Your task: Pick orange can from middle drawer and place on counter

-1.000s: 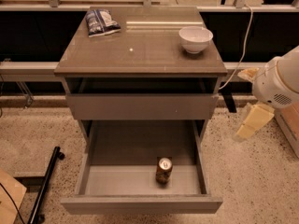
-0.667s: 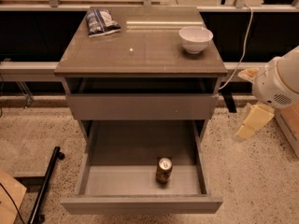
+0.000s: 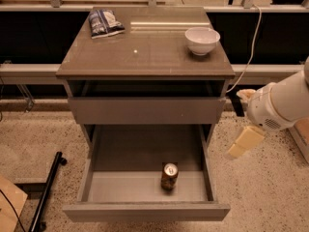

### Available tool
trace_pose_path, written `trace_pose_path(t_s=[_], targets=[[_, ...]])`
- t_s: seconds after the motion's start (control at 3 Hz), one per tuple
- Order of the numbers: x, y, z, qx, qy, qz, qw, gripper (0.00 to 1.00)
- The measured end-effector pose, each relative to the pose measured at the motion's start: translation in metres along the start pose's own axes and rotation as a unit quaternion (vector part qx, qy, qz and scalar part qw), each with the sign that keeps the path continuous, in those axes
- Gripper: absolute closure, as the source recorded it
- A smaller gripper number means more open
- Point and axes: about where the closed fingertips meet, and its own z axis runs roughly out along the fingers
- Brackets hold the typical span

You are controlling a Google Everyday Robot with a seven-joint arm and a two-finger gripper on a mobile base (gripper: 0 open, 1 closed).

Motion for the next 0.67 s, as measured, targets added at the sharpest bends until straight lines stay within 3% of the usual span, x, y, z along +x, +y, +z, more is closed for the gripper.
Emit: trace_pose_path(t_s=[0.67], targets=[[0.012, 0.016, 0.069, -0.017, -0.037, 0.025, 0.9989, 0.0]])
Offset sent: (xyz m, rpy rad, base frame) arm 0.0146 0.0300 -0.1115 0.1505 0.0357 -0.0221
